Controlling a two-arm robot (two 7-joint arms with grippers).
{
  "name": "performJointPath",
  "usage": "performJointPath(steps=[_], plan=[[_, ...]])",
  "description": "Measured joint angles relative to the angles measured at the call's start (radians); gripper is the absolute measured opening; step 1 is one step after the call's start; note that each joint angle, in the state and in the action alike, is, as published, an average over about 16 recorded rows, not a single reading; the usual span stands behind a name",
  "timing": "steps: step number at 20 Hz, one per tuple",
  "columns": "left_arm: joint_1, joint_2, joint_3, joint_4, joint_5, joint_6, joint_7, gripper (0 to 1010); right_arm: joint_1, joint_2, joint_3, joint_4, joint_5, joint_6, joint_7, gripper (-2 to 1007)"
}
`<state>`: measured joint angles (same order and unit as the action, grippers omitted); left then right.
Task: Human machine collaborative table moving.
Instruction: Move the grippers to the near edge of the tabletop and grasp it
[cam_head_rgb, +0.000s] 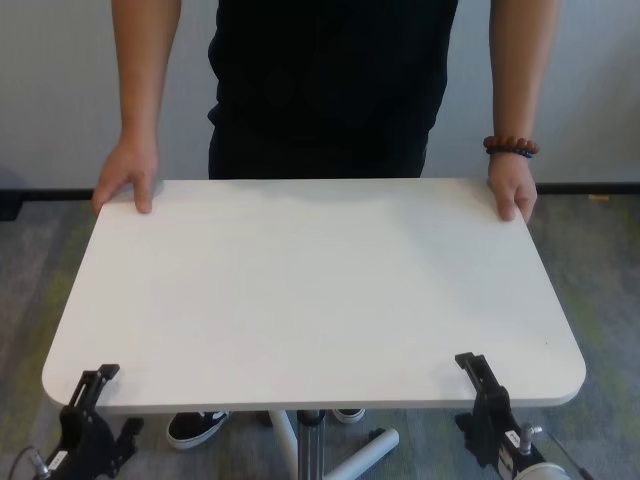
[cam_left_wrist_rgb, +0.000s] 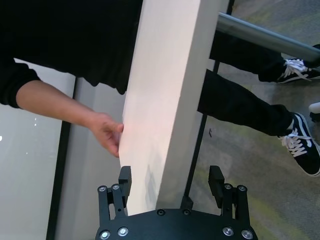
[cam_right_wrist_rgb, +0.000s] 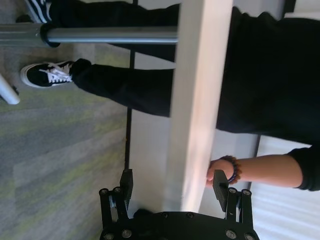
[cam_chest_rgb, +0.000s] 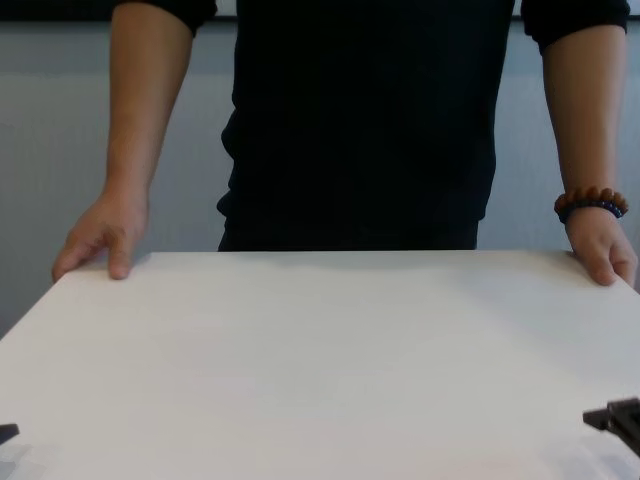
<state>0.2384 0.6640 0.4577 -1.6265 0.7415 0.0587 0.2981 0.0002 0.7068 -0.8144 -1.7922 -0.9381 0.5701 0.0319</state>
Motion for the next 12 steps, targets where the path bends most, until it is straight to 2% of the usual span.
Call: performJointPath(steps=[5, 12], plan=[[0.005, -0.009, -0.007, 0.005, 0.009, -0.005, -0.003, 1000, -0.012, -0.017, 0.001, 0.021, -0.032, 0.023, -0.010, 1000], [-0.003, -0.031, -0.011, 0.026, 0.034, -0.012, 0.005, 1000, -0.023, -0.031, 0.012, 0.042, -0.058, 0.036, -0.014, 1000]])
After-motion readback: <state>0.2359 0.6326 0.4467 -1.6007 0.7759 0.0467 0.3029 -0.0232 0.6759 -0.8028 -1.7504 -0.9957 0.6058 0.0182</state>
